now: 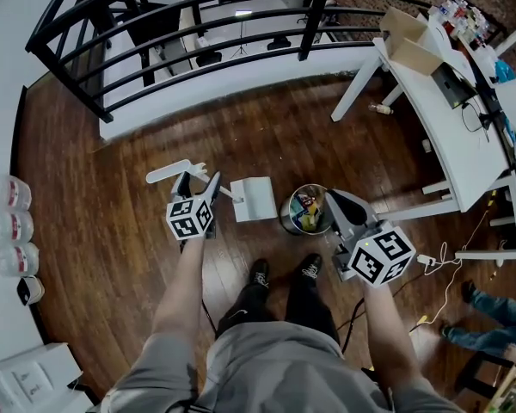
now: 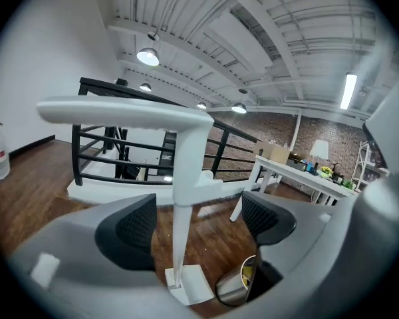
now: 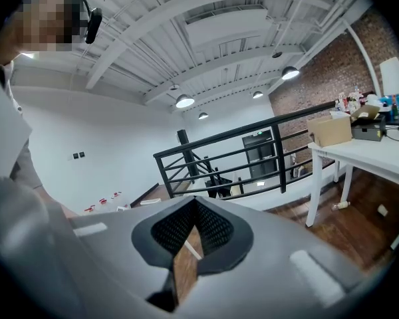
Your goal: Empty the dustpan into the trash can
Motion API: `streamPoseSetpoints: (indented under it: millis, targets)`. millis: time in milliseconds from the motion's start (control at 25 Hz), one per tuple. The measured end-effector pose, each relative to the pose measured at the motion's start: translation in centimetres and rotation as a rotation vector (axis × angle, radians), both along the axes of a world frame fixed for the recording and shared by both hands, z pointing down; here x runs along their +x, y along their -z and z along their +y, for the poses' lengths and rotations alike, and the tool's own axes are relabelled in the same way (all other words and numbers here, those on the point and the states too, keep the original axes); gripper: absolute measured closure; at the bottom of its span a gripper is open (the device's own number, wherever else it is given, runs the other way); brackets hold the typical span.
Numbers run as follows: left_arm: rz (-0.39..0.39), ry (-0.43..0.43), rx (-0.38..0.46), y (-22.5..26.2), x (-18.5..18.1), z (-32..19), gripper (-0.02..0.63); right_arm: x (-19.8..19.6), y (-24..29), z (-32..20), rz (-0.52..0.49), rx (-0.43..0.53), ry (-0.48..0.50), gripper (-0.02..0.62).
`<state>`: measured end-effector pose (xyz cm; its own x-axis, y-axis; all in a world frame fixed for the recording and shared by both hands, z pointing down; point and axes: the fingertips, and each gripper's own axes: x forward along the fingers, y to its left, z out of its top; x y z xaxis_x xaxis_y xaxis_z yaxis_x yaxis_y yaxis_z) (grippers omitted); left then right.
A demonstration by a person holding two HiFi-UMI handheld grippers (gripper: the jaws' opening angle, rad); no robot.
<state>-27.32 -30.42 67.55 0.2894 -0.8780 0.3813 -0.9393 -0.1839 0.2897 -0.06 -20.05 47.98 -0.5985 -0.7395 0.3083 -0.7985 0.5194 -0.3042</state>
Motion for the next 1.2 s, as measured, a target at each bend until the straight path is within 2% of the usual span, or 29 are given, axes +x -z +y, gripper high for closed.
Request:
streamPoseSetpoints:
  millis: [80, 160, 240, 320, 440, 480, 640, 760, 920, 1200]
  targets:
    - [0.013, -0.029, -0.038, -0.8, 0.7, 2.1, 0.218, 0.4, 0.5, -0.1, 0.003, 0.013, -0.01, 0.595]
    - [0.021, -0.095, -0.075, -1.1, 2.6, 4.3, 0.263, 0.9, 1.2, -0.3, 0.004, 0.03, -0.026, 0.595]
    - [0.023, -0.181, -0.089, -0.7, 5.2, 6.2, 0.34, 1.6, 1.9, -0.4, 0.003, 0.048, -0.045, 0.595]
    - [0.022, -0.274, -0.068, 0.7, 8.2, 7.4, 0.419, 2.2, 2.7, -0.3, 0.001, 0.069, -0.064, 0.595]
    - [0.015, -0.433, 0.03, 5.0, 13.0, 8.3, 0.585, 3.1, 3.8, 0.1, -0.008, 0.099, -0.098, 0.595]
    - [0.023, -0.492, 0.067, 6.9, 14.7, 8.3, 0.6, 3.5, 4.2, 0.2, -0.01, 0.109, -0.109, 0.595]
    - [0.071, -0.71, 0.206, 16.0, 21.4, 8.1, 0.601, 5.4, 5.9, 0.5, 0.007, 0.151, -0.157, 0.595]
    - [0.089, -0.807, 0.294, 22.4, 25.0, 8.3, 0.601, 6.8, 7.1, 0.8, 0.011, 0.176, -0.195, 0.595]
    - [0.107, -0.879, 0.346, 27.4, 28.1, 8.8, 0.601, 8.3, 8.7, 1.1, 0.014, 0.215, -0.235, 0.595]
    - [0.087, -0.931, 0.347, 29.6, 30.6, 9.3, 0.601, 9.7, 10.6, 1.5, 0.031, 0.26, -0.255, 0.595]
